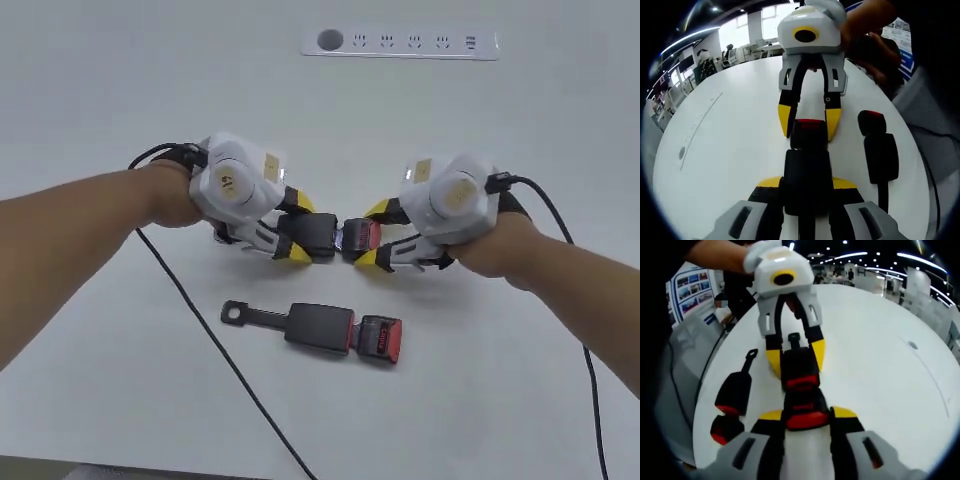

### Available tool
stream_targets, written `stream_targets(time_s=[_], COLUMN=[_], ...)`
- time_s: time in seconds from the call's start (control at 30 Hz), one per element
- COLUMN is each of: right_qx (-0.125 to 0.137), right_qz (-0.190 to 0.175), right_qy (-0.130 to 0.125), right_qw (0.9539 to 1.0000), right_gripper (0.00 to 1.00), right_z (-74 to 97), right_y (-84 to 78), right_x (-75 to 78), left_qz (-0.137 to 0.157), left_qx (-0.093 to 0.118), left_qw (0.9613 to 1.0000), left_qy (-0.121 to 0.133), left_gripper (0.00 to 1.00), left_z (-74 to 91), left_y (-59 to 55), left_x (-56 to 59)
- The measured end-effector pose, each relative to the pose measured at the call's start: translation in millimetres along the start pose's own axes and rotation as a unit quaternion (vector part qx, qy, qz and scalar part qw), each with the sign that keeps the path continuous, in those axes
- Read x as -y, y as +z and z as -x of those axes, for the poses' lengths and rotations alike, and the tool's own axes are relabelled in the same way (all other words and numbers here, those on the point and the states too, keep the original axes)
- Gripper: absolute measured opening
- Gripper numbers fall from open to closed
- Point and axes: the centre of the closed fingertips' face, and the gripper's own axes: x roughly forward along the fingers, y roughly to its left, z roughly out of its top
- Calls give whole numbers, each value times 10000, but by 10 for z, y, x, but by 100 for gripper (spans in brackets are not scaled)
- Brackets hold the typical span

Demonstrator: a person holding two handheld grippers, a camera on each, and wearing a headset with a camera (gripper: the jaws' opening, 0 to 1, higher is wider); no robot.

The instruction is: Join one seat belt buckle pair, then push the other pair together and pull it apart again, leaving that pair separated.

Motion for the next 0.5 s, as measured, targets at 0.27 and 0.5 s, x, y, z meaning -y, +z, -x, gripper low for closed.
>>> stream_targets(time_s=[0.27,0.5], right_qx=[-26,-48], right_qz=[27,47], right_qy=[-14,-24], right_qw=[10000,10000], right_gripper=[35,35], right_z=[1,-2], right_y=[-9,-25], right_x=[-5,4], left_qz=[2,7], left_qx=[1,2], left_qw=[10000,10000], left_qy=[-1,2], left_gripper=[35,36], left_z=[-3,-4], left_y=[0,5], left_x=[4,3])
